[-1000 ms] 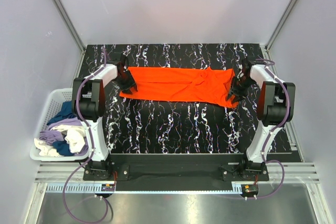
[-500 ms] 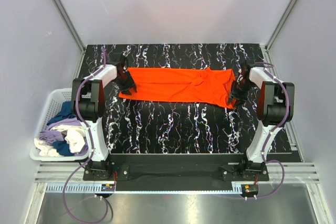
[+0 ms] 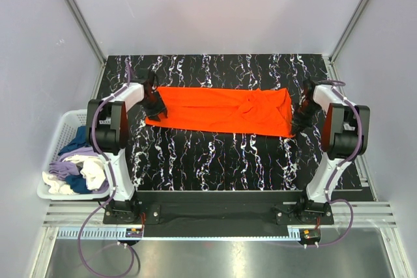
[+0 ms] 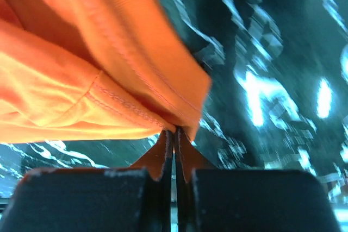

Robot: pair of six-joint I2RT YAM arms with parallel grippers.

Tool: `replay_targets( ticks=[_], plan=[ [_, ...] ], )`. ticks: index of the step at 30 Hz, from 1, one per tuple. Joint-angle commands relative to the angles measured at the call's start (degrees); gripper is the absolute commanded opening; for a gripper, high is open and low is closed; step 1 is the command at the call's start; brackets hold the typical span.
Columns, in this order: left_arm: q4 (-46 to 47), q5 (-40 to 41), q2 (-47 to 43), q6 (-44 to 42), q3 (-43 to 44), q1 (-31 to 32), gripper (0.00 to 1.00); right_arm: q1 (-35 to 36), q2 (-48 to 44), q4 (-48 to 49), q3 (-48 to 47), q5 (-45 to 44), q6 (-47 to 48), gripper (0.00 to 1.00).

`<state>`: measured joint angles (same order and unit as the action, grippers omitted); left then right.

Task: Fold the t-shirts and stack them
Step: Fold the tshirt

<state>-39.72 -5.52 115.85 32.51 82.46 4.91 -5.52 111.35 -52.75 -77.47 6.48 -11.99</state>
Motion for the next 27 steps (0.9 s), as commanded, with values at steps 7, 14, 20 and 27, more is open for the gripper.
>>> replay_targets(
  ticks=[7,14,20,27],
  plan=[
    [-3.08,7.62,-4.31,-3.33,-6.87,-0.69,0.43,-2.13,-6.24,-7.8,2.85,-2.79,-0.76,0.0],
    [-2.03,6.32,-7.22,-5.79,-8.62,-0.6,0.46,-2.13,-3.78,-7.27,3.56,-0.86,0.04,0.25],
    [-0.35,0.25,-12.57,-6.94,-8.02,-0.43,0.58,-2.04,-7.46,-6.93,-6.43,2.47,-2.42,0.4],
    [3.16,-4.23,-18.9,-4.92,-8.36,0.01,0.57,0.06,-4.58,3.7,-16.48,19.78,-15.14,0.42]
  ],
)
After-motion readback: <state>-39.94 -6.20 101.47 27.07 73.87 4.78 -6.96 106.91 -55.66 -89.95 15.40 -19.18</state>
